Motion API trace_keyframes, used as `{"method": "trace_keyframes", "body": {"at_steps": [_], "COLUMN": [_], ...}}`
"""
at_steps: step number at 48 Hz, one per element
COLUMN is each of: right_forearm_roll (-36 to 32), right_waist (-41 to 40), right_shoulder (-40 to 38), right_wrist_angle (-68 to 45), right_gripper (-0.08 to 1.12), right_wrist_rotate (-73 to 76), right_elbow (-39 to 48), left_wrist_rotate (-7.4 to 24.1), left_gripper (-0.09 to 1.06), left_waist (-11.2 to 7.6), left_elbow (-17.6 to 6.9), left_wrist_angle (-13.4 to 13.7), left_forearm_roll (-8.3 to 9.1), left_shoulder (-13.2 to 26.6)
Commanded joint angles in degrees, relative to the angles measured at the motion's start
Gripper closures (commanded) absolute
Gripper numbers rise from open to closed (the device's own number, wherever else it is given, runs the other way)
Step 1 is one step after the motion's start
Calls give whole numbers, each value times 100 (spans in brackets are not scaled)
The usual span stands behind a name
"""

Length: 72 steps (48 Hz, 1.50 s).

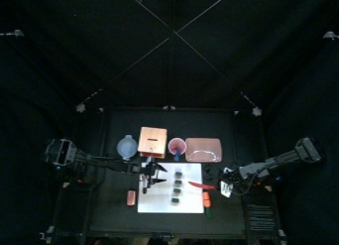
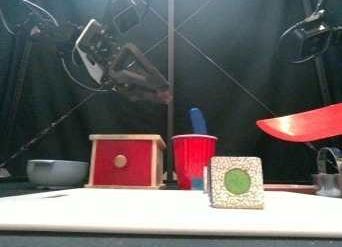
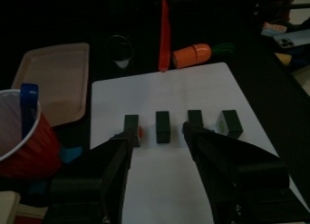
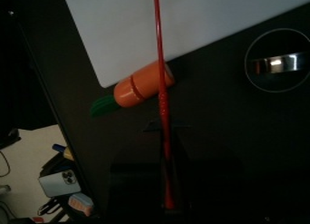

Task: Place sushi on board then cut the sushi with the knife then place the pieces on the plate
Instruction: Place the 4 sushi pieces on the plate

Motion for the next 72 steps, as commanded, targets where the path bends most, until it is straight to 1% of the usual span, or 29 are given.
{"method": "trace_keyframes", "body": {"at_steps": [1,7,12,18,28,33,40,44,46,53,60,63,68,72], "right_forearm_roll": [88,255,299,316,466,492,404,105,-149,-984,-1740,-1995,-2329,-2540], "right_waist": [-167,-334,-396,-439,-439,-448,-527,-615,-650,-659,-668,-668,-668,-668], "right_shoulder": [-79,-88,-105,-105,-114,-132,-141,-88,-18,431,1143,1450,1969,2435], "right_wrist_angle": [237,334,352,413,668,870,984,721,448,-492,-1327,-1564,-1828,-1846], "right_gripper": [76,72,66,56,39,35,34,34,34,33,33,33,33,33], "right_wrist_rotate": [-9,-53,-53,-9,0,9,-9,-9,0,0,0,0,0,0], "right_elbow": [79,255,299,325,246,158,-158,-369,-475,-659,-809,-905,-1151,-1415], "left_wrist_rotate": [9,9,9,9,9,9,9,0,-9,-9,-9,-18,-9,-9], "left_gripper": [13,13,13,13,13,13,13,13,13,13,13,13,13,13], "left_waist": [114,193,220,272,290,299,343,413,448,475,510,536,580,598], "left_elbow": [-70,-53,-44,-44,18,70,149,202,246,404,589,659,791,861], "left_wrist_angle": [-70,-70,-70,-70,-70,-70,-114,-141,-158,-299,-334,-334,-334,-352], "left_forearm_roll": [18,18,18,18,26,35,18,18,0,-105,-167,-229,-343,-396], "left_shoulder": [53,132,158,176,176,167,132,132,123,123,44,-18,-132,-202]}}
